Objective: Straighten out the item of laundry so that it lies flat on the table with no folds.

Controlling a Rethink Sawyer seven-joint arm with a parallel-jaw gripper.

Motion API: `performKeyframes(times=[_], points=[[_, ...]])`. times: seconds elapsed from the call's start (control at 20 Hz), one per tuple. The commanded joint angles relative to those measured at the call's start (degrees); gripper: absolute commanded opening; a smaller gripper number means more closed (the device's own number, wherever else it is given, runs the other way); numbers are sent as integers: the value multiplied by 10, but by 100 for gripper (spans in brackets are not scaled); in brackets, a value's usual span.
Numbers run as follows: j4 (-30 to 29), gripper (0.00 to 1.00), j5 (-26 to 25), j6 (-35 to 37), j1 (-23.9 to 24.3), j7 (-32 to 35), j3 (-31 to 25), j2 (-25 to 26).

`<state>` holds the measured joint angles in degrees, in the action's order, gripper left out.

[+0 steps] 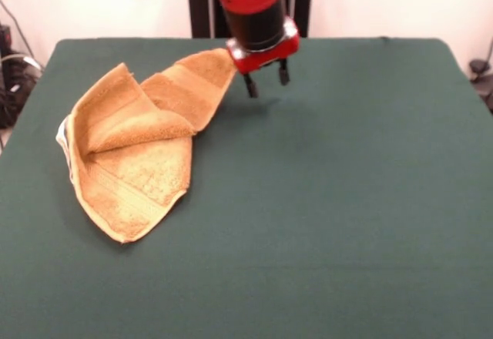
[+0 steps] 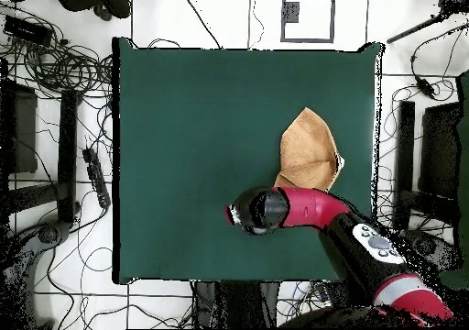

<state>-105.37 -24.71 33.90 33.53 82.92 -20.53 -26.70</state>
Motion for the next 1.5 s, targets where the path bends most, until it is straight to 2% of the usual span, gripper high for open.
performKeyframes(times=[0.05,0.25,0.3,0.45,0.65,0.8,1.0,1.15,1.3,1.5], points=[[55,100,-54,-22,0,36,55,18],[79,100,-77,12,-1,11,63,20],[92,100,-82,14,6,-2,60,30],[82,100,-82,18,40,-41,38,21],[64,100,-57,64,67,-76,8,-22],[38,100,-45,66,97,-98,-30,-63],[41,100,-46,120,113,-134,-47,-89],[29,100,-51,122,169,-182,-77,-89],[28,100,-48,156,233,-240,-108,-80],[26,100,-58,202,283,-281,-135,-93]])
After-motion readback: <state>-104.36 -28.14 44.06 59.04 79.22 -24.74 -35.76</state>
